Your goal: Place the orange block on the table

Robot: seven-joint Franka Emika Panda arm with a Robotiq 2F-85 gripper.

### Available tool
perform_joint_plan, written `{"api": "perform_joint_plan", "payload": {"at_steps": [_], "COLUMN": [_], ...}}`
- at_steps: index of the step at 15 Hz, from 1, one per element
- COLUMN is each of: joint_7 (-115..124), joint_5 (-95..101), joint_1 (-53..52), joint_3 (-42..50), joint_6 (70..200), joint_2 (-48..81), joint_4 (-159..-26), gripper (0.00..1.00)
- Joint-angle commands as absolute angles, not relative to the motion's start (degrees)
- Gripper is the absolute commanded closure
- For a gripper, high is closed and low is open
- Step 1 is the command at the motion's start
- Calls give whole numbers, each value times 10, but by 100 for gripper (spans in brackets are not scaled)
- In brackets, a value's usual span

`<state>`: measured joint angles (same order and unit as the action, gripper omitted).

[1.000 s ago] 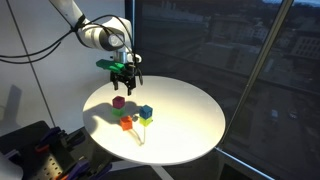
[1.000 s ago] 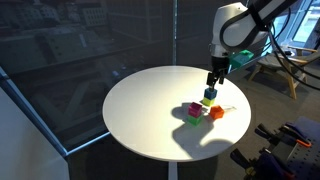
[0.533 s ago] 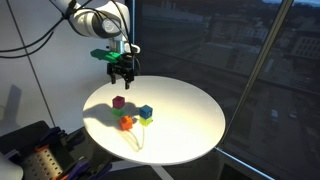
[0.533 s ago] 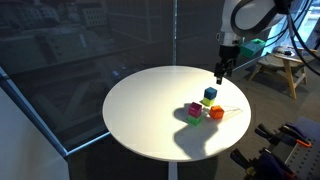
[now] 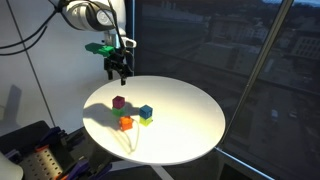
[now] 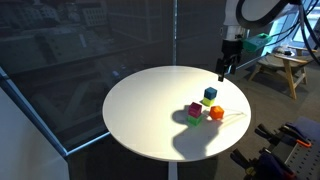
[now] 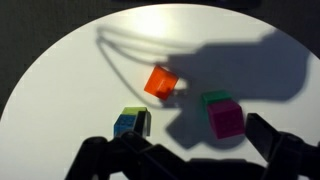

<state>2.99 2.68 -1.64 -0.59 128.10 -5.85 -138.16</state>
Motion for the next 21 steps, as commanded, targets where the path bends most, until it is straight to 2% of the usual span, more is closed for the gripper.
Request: {"api": "perform_joint_plan", "payload": {"at_steps": [1, 21], "joint_7": [64, 94], "joint_5": [21, 15], "joint_1": [-23, -43], "joint_3": [-22, -54], "joint_6": [1259, 1203], "joint_2": [-85, -167], "joint_4": [-1392, -1413], "gripper": [0, 0]}}
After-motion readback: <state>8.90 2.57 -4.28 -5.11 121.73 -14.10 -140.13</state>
